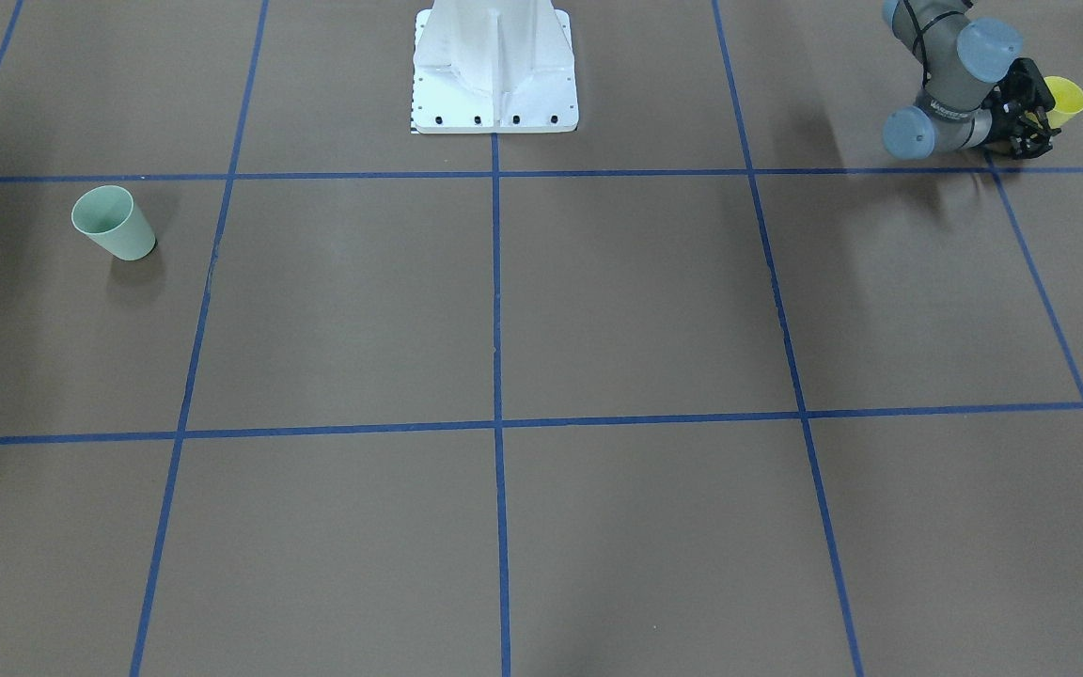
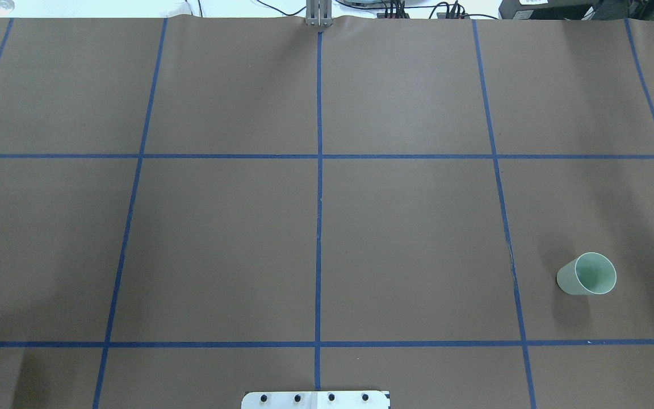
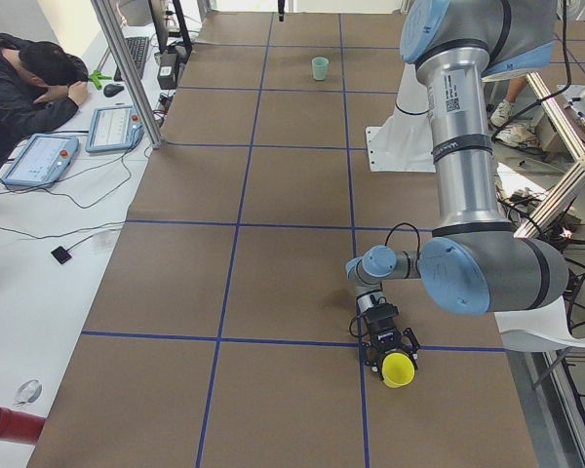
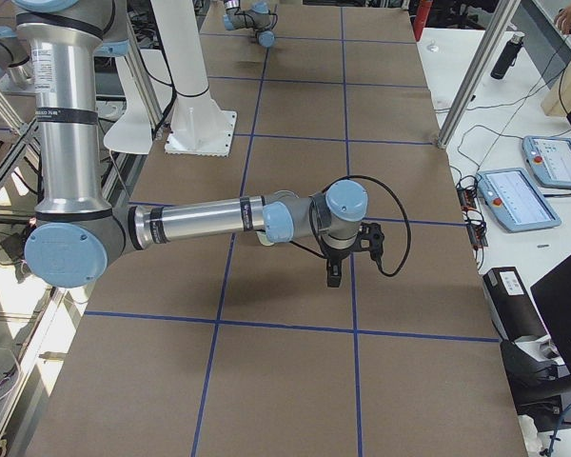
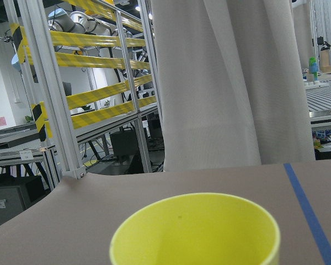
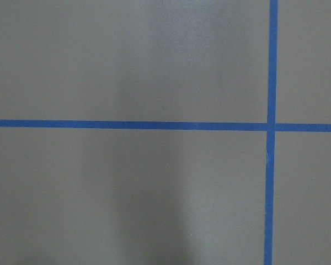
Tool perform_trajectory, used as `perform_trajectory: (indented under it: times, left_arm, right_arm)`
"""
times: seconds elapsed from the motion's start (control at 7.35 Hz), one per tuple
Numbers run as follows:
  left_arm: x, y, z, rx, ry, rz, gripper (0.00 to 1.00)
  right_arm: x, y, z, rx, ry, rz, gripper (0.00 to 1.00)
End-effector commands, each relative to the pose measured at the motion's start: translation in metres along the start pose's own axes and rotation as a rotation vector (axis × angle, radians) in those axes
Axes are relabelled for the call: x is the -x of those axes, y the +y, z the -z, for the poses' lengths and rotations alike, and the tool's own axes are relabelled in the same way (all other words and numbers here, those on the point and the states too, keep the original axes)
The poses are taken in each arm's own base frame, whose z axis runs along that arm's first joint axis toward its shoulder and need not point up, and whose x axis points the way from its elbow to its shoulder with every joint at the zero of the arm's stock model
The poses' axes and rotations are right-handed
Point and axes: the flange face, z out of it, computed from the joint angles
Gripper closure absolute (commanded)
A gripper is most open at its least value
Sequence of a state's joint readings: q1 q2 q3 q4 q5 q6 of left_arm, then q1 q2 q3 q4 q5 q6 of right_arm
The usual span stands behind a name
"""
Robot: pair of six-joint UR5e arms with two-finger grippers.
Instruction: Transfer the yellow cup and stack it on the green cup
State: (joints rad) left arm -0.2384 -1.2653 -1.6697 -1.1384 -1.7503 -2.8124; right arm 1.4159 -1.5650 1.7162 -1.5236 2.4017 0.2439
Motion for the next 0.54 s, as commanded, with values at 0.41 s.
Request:
perform_trajectory:
  times: [0.41]
  left_arm:
    - [0.016, -0.038, 0.025, 0.032, 0.011, -0.16, 0.93]
  right_arm:
    - [0.005, -0.005, 0.004, -0.005, -0.002, 0.004, 0.0]
